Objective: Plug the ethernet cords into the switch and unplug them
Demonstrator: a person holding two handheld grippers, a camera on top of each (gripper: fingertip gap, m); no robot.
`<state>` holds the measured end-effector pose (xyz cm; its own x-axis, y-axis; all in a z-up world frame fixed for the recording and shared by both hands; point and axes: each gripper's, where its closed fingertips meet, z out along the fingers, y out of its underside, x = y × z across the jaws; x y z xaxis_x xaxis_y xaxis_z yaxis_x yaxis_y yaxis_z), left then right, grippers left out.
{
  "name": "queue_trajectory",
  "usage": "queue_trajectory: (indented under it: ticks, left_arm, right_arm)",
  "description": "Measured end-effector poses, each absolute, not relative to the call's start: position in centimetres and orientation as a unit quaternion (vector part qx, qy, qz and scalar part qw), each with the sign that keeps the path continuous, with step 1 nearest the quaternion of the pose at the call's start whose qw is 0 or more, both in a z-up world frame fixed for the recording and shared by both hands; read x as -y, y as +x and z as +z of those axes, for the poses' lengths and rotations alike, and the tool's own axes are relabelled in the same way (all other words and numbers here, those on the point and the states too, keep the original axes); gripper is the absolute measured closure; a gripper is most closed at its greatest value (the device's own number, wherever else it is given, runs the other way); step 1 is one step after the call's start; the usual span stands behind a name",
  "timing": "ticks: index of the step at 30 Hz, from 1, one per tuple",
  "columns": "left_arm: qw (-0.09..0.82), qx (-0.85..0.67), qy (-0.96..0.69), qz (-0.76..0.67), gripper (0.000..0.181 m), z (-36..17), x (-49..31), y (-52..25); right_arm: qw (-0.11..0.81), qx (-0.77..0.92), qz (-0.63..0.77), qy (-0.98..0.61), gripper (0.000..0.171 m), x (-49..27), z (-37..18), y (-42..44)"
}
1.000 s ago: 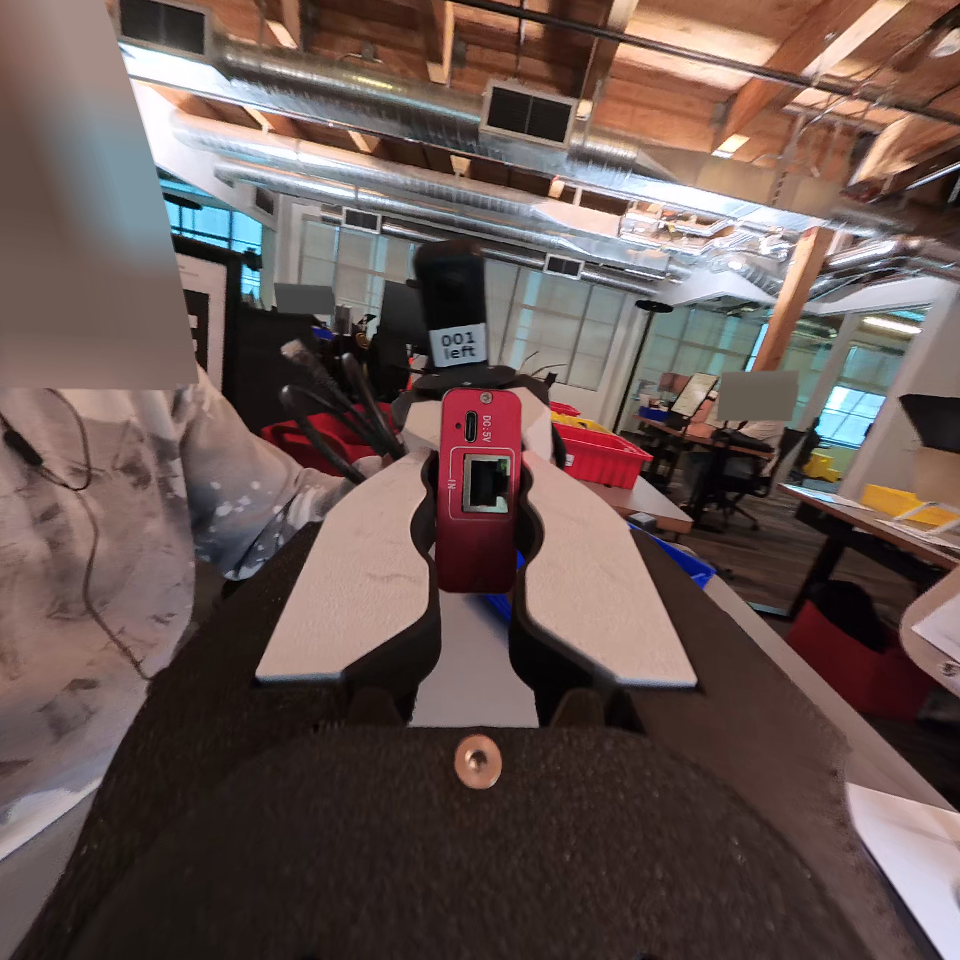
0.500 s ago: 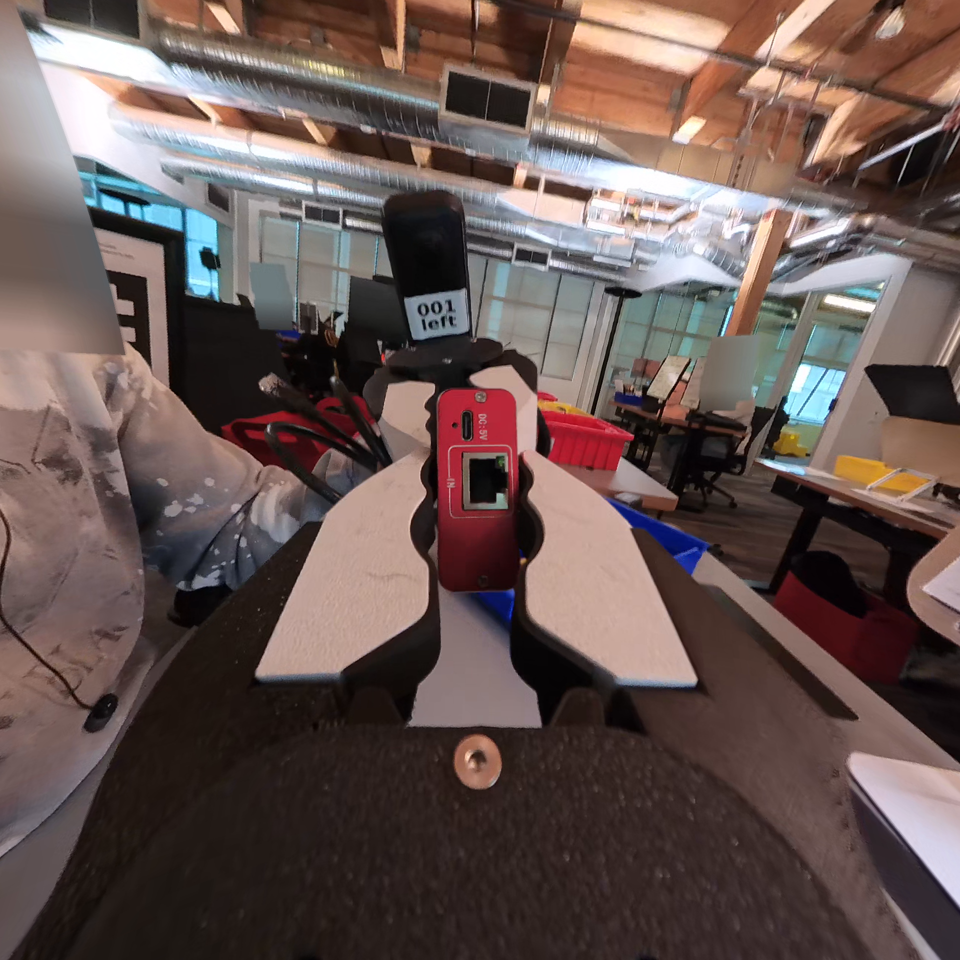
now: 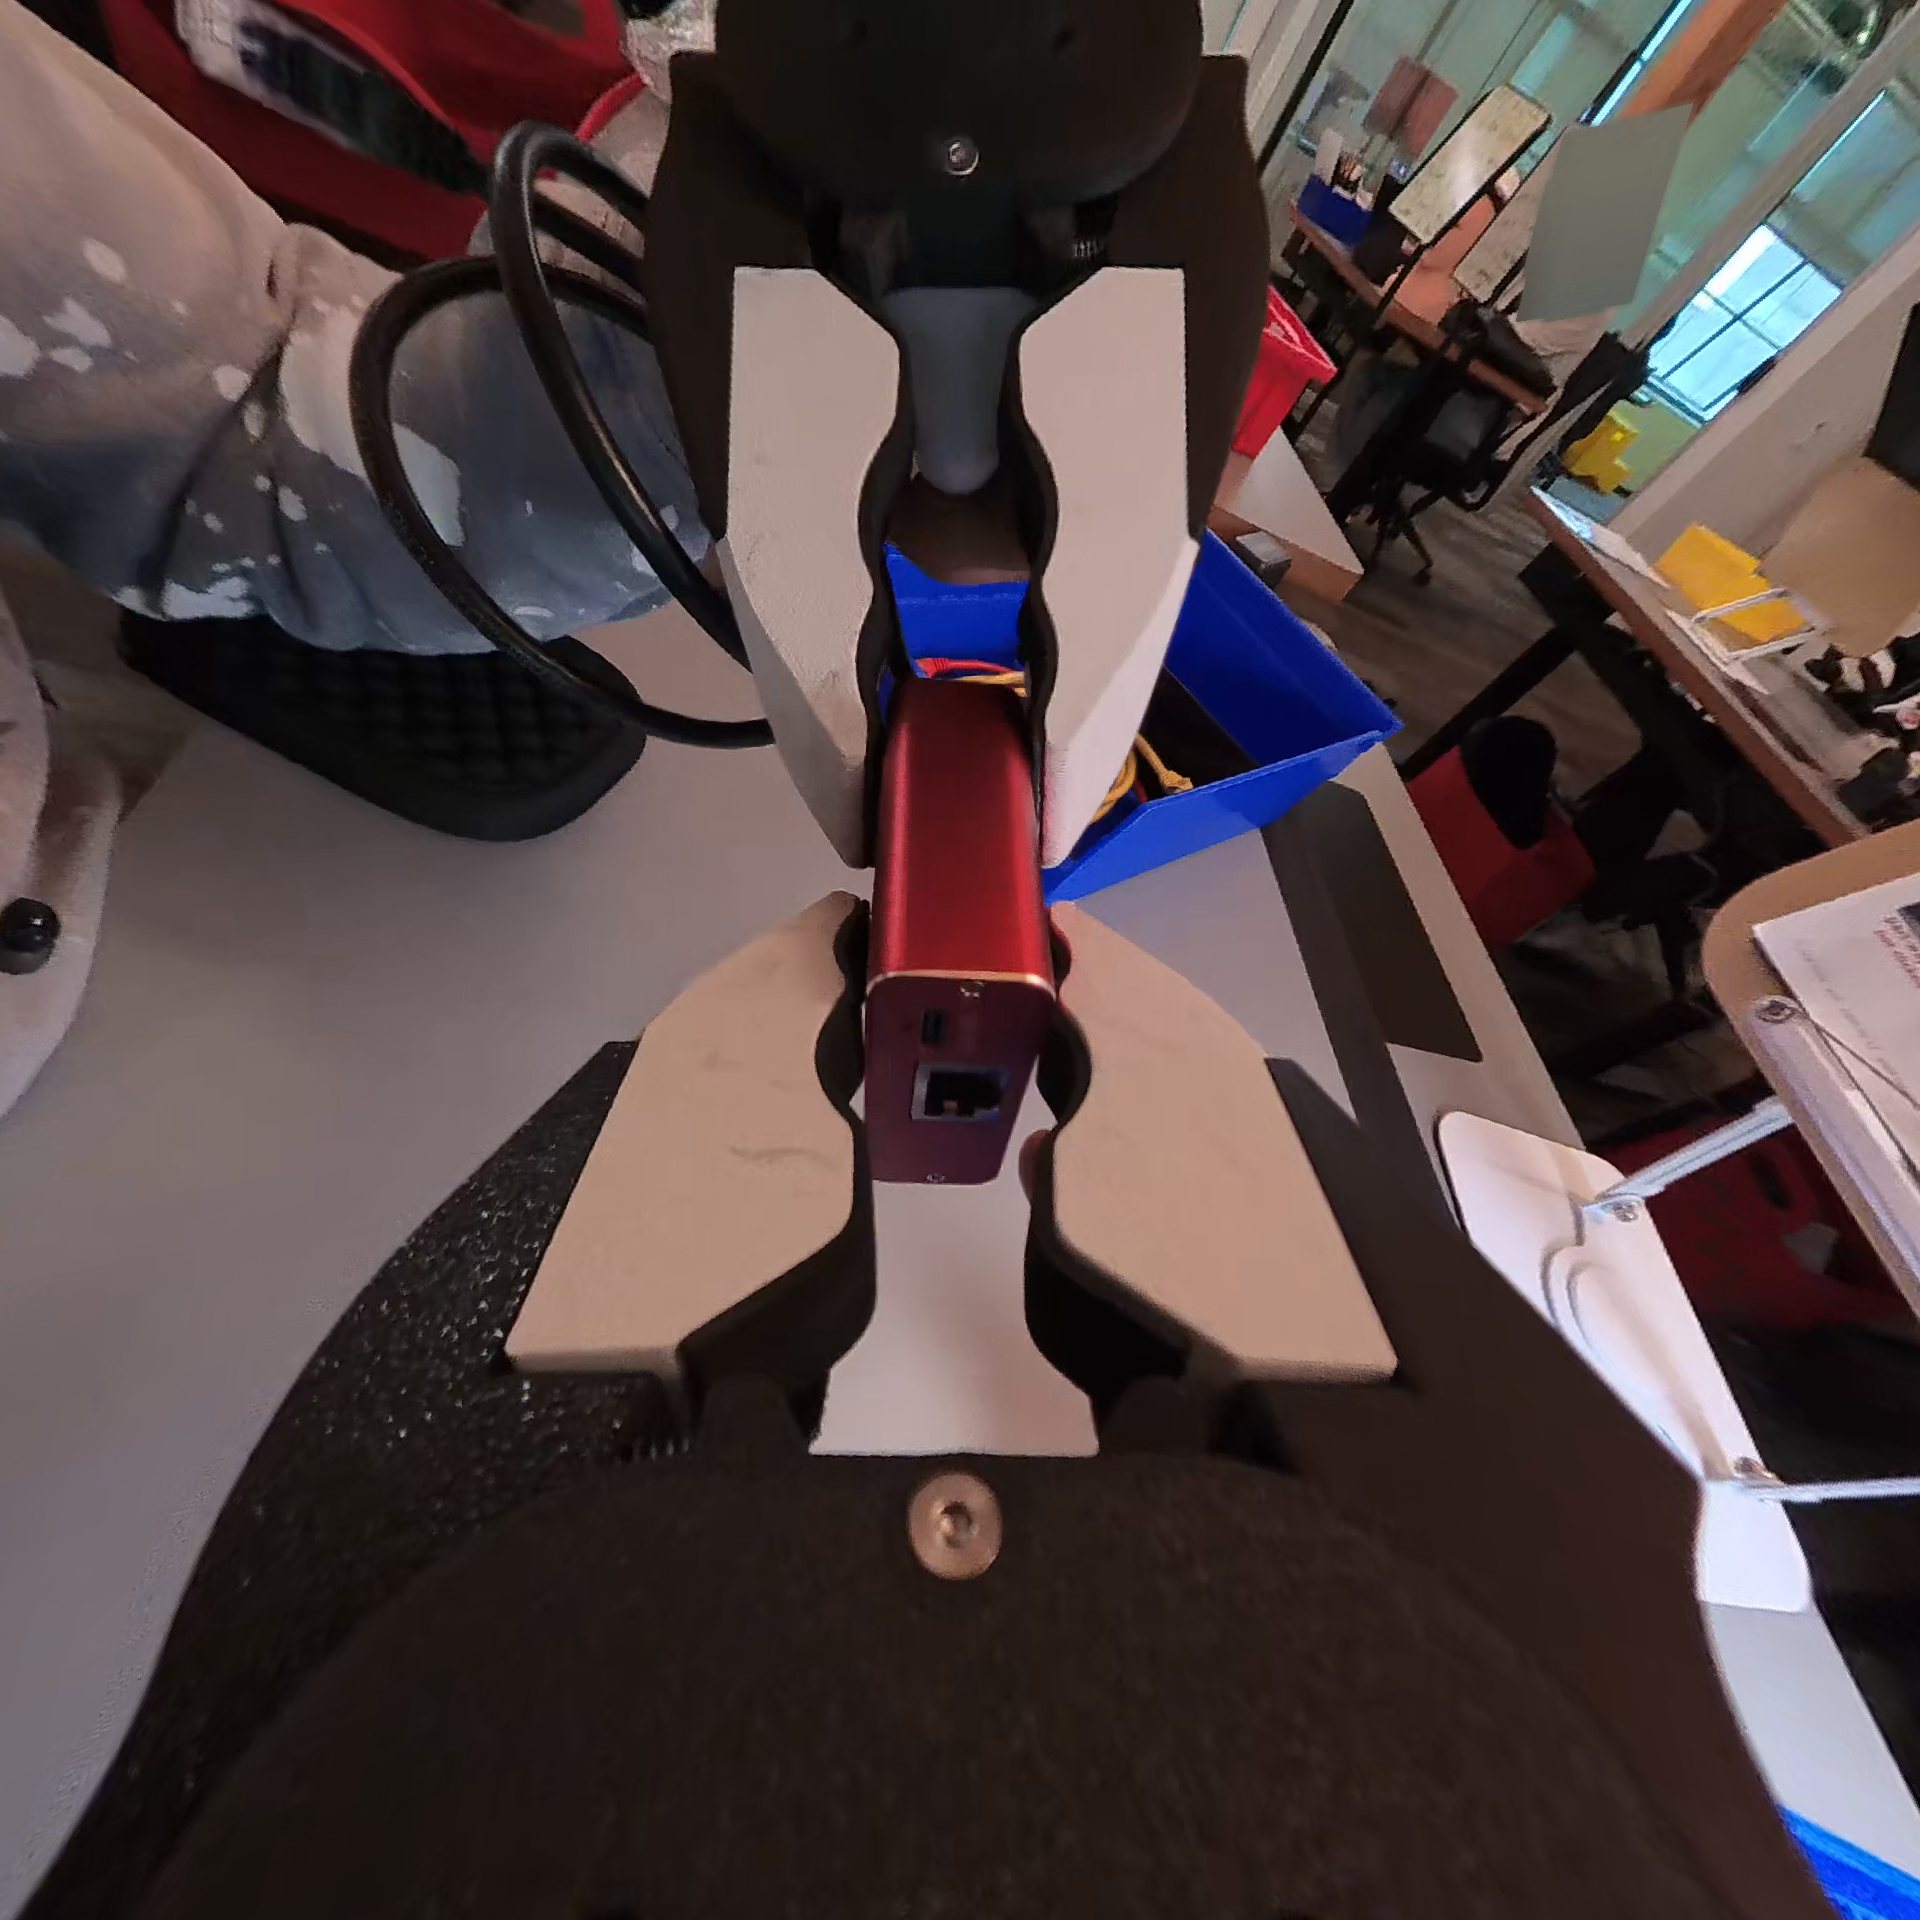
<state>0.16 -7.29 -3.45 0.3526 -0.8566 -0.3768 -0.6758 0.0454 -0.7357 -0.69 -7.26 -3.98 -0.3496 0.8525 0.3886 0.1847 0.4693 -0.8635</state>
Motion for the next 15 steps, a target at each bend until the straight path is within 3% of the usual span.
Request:
queue_trajectory:
  ticks: [4,8,11,15]
  left_arm:
    - [0.472,-0.554,-0.676,-0.118,0.154,-2.8,7.3,0.1]
    - [0.547,-0.490,-0.662,-0.150,0.144,0.9,6.7,-2.1]
    - [0.637,-0.376,-0.663,-0.116,0.147,4.5,4.8,-8.0]
    - [0.634,-0.250,-0.729,-0.072,0.149,3.5,2.9,-16.9]
  right_arm:
    - [0.453,0.715,0.405,-0.347,0.143,7.5,-3.2,-0.8]
    - [0.447,0.690,0.449,-0.349,0.143,6.9,-2.0,0.1]
    - [0.449,0.666,0.487,-0.343,0.143,6.3,-0.6,1.2]
    - [0.462,0.647,0.505,-0.336,0.143,5.4,1.0,2.7]
